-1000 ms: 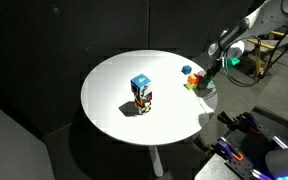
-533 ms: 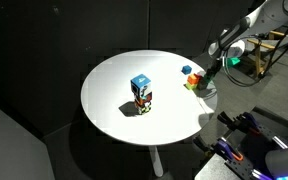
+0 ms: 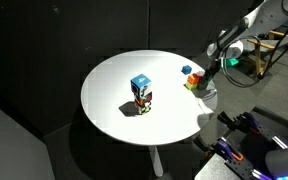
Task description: Pick up the green block and slide it to the left while pushing the other blocks, put the green block on the orange block
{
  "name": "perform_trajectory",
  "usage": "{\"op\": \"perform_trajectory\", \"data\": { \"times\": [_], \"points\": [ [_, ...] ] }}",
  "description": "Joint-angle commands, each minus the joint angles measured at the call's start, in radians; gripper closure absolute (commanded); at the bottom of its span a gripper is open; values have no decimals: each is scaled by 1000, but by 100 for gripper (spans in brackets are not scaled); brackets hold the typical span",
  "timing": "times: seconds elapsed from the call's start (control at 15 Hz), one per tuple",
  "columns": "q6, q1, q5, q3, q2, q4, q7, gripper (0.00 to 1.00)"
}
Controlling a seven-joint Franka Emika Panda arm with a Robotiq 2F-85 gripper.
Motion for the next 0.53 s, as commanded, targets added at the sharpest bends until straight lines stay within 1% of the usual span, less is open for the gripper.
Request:
{"op": "perform_trajectory", "data": {
  "times": [0.0,0.47],
  "points": [
    [4,8,9,6,-28,-25,28,68],
    [34,23,6,15,-27,-34,32,68]
  ]
}}
